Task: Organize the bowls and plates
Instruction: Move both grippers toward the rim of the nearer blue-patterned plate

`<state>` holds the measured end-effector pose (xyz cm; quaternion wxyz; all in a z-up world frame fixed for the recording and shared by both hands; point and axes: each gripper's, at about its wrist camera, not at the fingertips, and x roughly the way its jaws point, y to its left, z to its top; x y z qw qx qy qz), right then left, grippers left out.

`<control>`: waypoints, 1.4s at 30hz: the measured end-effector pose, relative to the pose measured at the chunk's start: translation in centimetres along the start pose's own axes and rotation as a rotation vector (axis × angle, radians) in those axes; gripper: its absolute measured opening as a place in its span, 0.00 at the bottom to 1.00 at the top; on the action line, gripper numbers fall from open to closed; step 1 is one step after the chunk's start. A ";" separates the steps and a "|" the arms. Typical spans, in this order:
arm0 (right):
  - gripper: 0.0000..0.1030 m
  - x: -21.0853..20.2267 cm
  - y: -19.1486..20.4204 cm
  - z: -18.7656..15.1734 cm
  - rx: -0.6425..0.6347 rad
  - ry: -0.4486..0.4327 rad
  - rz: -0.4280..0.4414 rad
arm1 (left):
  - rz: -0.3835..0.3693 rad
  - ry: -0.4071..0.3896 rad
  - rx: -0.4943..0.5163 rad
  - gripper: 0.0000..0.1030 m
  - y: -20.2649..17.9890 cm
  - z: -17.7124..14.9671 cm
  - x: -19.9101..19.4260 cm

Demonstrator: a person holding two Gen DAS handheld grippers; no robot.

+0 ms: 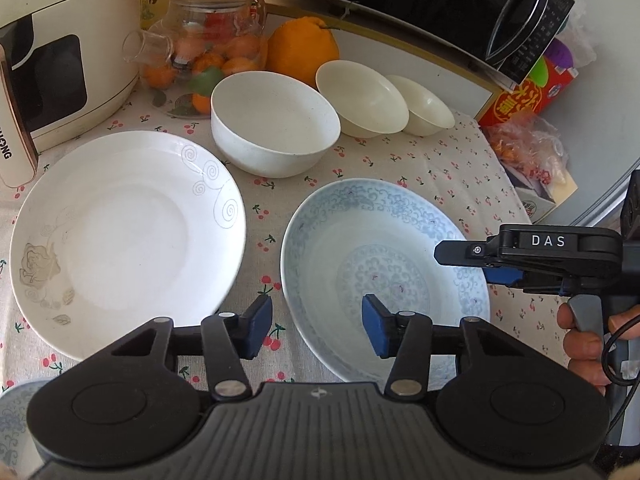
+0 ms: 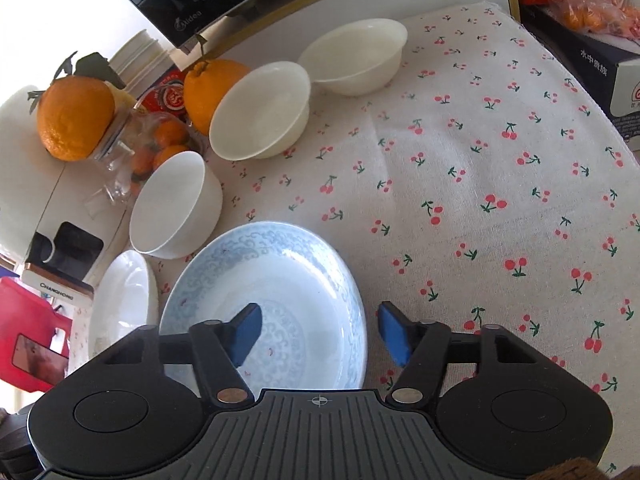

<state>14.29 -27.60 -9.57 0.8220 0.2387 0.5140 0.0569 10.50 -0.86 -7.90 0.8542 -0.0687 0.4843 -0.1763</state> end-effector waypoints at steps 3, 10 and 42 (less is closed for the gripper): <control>0.33 0.6 -0.4 -0.1 0.031 0.006 -0.012 | 0.026 0.019 -0.008 0.24 0.1 0.0 0.7; 0.13 0.3 -1.3 0.0 0.088 -0.033 -0.049 | 0.077 0.006 -0.009 0.13 -0.5 0.0 0.9; 0.53 -2.2 -2.8 0.6 0.171 -0.044 -0.113 | 0.010 -0.019 0.052 0.56 -2.6 0.2 -0.1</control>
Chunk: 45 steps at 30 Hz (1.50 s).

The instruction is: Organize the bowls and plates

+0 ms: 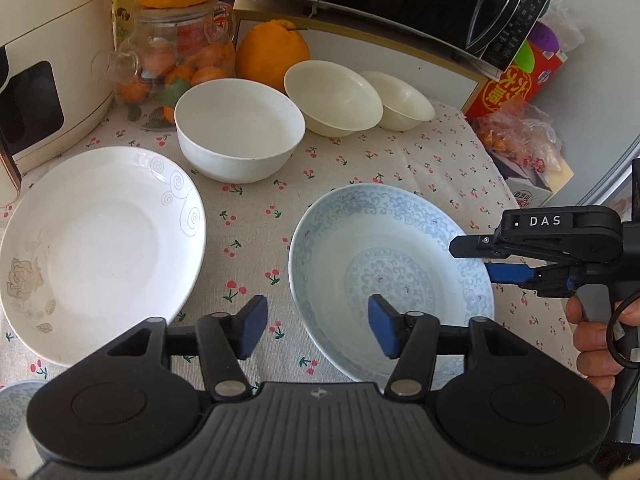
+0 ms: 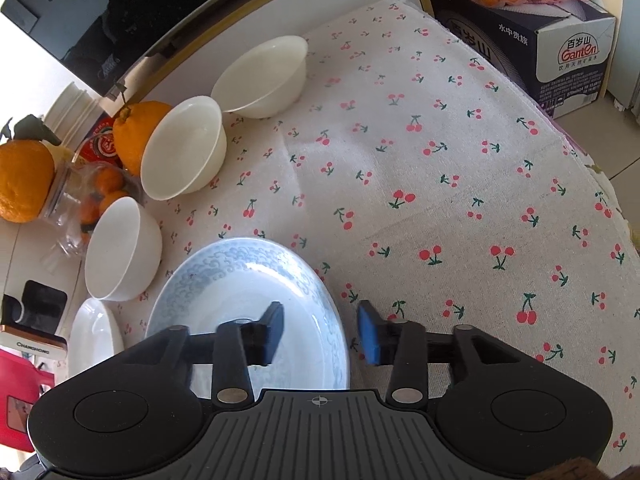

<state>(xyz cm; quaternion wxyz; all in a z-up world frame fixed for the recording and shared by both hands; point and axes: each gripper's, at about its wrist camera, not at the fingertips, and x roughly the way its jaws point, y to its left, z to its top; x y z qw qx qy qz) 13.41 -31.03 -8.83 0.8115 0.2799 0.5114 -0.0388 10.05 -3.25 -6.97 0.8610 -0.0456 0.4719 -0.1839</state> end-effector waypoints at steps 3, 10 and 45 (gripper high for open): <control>0.68 -1.3 0.5 -0.2 -0.028 -0.036 0.010 | -0.004 -0.003 0.017 0.78 0.3 0.1 -0.9; 0.82 -4.0 2.7 -1.2 -0.133 -0.060 0.072 | 0.041 -0.071 0.041 0.94 2.9 0.1 -4.5; 0.91 -2.0 14.9 -20.4 -0.696 0.185 0.417 | -0.076 0.027 0.025 0.61 15.7 -10.3 -12.3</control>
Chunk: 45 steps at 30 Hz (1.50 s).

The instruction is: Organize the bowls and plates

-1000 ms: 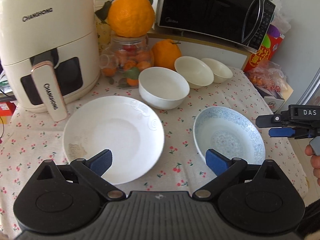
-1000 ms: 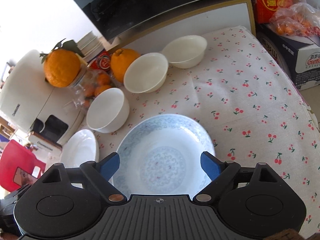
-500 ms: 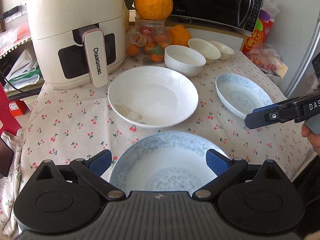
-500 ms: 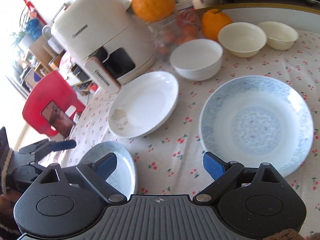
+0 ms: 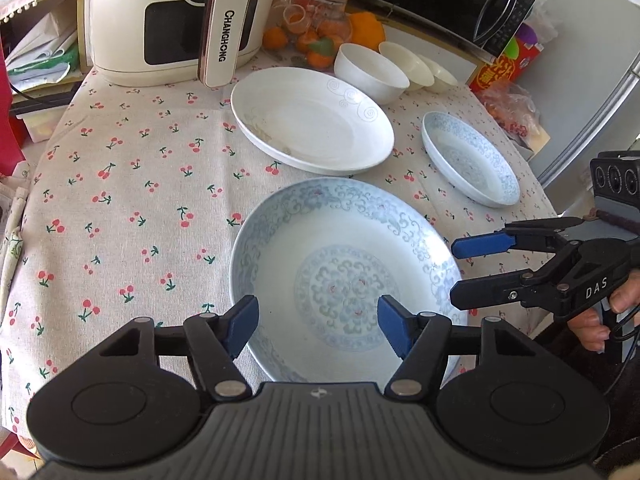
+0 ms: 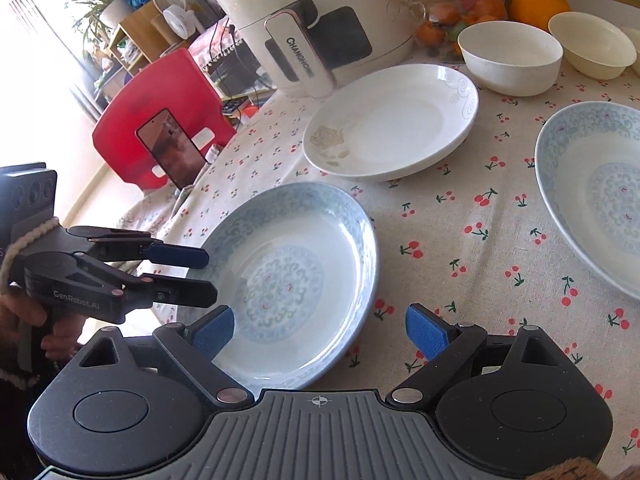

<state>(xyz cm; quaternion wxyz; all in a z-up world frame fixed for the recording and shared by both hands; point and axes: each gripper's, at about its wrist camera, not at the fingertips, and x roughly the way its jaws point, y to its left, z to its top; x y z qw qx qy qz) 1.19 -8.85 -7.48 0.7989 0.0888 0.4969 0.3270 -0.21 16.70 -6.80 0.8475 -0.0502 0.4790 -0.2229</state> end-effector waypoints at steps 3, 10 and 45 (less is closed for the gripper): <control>0.90 0.0 -0.4 0.0 0.026 -0.005 -0.011 | 0.009 -0.023 -0.024 0.61 0.6 0.2 -0.4; 0.78 0.4 -1.6 0.4 0.096 -0.012 -0.006 | 0.089 0.016 -0.063 0.54 2.0 0.0 0.0; 0.15 -6.0 -6.8 1.9 0.246 -0.125 -0.108 | -0.019 0.062 -0.046 0.13 -3.6 2.9 3.3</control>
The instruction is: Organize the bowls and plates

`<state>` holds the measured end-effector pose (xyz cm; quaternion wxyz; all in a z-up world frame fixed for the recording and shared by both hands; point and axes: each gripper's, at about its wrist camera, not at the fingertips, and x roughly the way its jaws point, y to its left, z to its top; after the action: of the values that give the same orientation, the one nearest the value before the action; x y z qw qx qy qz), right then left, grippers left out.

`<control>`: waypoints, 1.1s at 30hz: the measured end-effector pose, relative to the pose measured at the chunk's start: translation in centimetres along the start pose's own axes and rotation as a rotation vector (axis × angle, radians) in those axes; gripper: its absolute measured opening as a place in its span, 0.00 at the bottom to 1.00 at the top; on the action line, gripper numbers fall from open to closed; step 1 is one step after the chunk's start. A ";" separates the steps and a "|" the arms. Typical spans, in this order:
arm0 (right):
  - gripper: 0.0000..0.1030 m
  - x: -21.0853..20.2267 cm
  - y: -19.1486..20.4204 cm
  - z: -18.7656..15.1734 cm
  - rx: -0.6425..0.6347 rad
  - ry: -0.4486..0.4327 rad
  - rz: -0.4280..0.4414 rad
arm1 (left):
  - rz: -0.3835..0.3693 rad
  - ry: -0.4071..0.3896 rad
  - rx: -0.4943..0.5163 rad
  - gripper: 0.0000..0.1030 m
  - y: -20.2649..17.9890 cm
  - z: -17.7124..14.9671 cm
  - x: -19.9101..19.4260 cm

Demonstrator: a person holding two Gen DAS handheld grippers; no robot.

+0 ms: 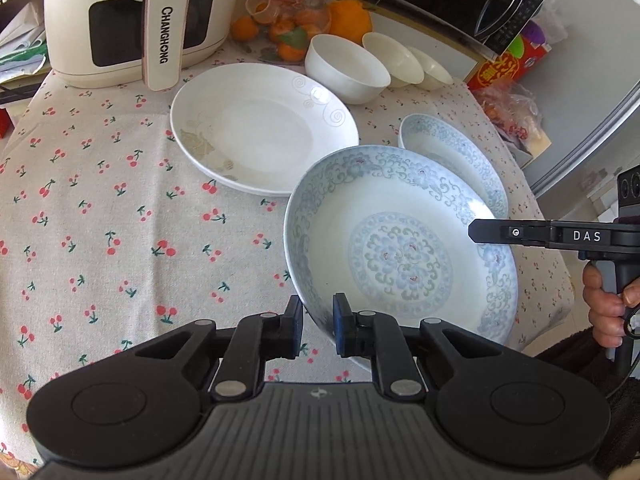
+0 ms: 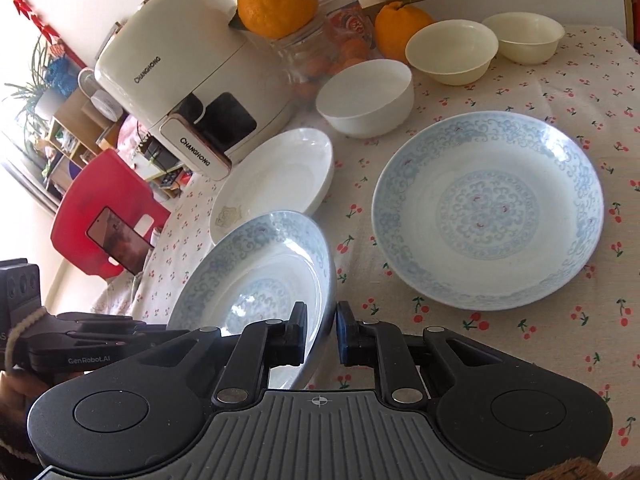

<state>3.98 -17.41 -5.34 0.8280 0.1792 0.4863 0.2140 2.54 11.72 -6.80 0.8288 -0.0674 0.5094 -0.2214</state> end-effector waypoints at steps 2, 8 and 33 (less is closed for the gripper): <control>0.15 -0.6 -0.7 0.4 0.009 -0.017 -0.014 | -0.007 -0.002 -0.002 0.13 -0.8 0.7 0.6; 0.15 -2.1 -3.2 1.8 0.055 -0.057 -0.048 | -0.004 -0.011 -0.004 0.12 -3.5 2.8 2.7; 0.15 -1.7 -10.4 6.2 0.134 -0.112 -0.263 | 0.133 -0.071 0.077 0.12 -10.9 7.1 8.7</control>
<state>10.60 -27.64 -6.46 0.8610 0.1802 0.4717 0.0604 8.84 -2.57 -6.83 0.8613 -0.0094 0.4740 -0.1828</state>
